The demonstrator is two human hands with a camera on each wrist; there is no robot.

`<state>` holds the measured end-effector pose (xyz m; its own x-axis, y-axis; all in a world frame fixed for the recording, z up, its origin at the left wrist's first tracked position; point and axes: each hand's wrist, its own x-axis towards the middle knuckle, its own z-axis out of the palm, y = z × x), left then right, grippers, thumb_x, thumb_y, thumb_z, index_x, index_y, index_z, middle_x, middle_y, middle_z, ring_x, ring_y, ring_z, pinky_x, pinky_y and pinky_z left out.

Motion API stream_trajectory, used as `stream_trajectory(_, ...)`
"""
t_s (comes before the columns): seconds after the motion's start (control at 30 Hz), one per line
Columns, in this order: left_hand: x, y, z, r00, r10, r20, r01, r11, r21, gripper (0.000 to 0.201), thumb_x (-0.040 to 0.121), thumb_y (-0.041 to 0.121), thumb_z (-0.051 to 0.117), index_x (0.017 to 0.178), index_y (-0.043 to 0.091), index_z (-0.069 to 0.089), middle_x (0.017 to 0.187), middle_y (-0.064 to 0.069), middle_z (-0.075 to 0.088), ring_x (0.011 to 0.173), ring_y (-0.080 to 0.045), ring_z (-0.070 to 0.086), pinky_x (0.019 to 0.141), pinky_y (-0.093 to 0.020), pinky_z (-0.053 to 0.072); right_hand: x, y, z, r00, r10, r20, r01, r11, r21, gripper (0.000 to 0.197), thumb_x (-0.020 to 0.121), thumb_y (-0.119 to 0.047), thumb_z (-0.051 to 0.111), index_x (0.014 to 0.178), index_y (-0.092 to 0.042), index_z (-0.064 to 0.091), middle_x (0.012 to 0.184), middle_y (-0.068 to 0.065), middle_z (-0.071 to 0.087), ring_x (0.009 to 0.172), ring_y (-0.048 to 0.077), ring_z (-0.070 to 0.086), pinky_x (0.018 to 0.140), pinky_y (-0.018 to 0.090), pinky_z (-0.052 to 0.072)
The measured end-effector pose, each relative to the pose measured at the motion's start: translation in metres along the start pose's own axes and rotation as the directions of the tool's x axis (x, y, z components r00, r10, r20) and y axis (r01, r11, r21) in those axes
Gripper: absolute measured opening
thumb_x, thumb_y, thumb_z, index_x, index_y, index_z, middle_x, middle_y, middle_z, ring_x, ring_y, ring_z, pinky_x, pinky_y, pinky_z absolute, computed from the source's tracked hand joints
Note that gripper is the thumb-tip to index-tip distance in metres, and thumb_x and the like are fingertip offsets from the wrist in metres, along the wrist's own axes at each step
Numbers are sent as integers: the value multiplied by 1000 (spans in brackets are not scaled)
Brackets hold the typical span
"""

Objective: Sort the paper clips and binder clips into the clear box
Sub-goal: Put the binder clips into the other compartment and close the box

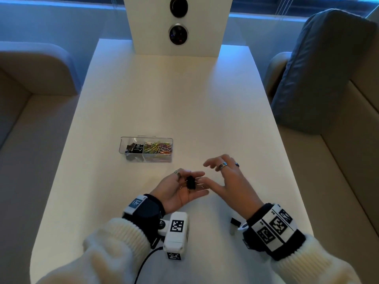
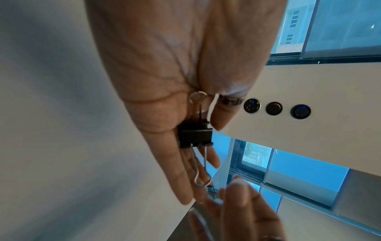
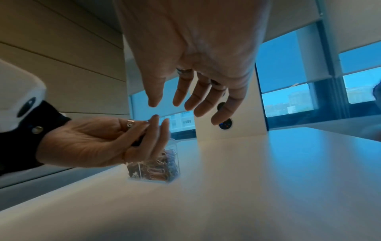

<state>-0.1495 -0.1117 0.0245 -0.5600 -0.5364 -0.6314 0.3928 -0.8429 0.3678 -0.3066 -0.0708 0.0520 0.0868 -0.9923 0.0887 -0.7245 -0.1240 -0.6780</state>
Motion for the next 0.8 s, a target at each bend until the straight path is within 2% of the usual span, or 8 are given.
stream_trajectory(0.07,-2,1,-3,1000,11,2,-11,1000,-11,46,92,15,35,73,-4,72,75,-19,69,67,-29,69,65,-36,60,-6,14,-5,995,100,19,-100,995,10,25,80,-32,66,99,-20,56,95,-5,49,87,11,50,79,18,42)
stream_trajectory(0.13,-3,2,-6,1000,20,5,-20,999,-39,45,91,15,35,74,-4,73,78,-20,70,71,-30,70,67,-36,60,-16,32,-8,954,220,202,-196,972,-133,30,78,-36,67,102,-23,53,97,-7,45,86,11,50,79,25,45)
stream_trajectory(0.23,-5,4,-9,1000,12,28,-11,999,-47,37,82,17,43,80,-4,73,85,-20,70,78,-31,70,73,-37,58,-38,54,-6,755,399,520,-206,898,-389,51,72,-35,74,114,-31,46,109,-6,37,94,15,50,86,31,46)
stream_trajectory(0.3,-6,6,-11,999,6,38,-4,999,-52,36,77,19,46,83,-4,72,90,-21,70,82,-32,70,75,-37,57,-51,60,0,693,412,592,-163,889,-428,54,71,-27,74,116,-31,45,108,-7,33,88,15,51,82,27,46)
stream_trajectory(0.43,-4,9,-13,999,12,52,-8,997,-80,37,77,21,47,87,-5,72,95,-23,69,88,-35,69,76,-36,57,-60,65,8,699,370,612,-128,907,-402,30,76,-7,68,96,-22,51,104,-3,39,88,17,55,77,24,47)
stream_trajectory(0.57,-7,11,-13,997,31,75,-22,993,-114,38,76,22,48,90,-6,71,99,-24,67,90,-36,68,76,-37,56,-54,71,5,686,374,624,-150,912,-382,24,76,-6,66,89,-21,52,99,-4,42,93,18,54,82,25,48)
stream_trajectory(0.73,-15,11,-18,995,46,85,-36,992,-124,39,77,22,48,94,-6,70,103,-24,66,93,-36,67,80,-39,55,-52,70,5,698,343,629,-203,937,-286,33,71,-2,59,64,-27,39,75,-8,47,66,10,46,62,17,40)
stream_trajectory(0.8,-18,13,-22,996,54,70,-45,991,-129,39,78,22,48,95,-5,70,105,-24,66,95,-36,67,82,-39,54,-45,53,3,755,269,599,-247,961,-120,35,73,-4,64,63,-27,40,67,-9,46,58,3,42,57,13,35)
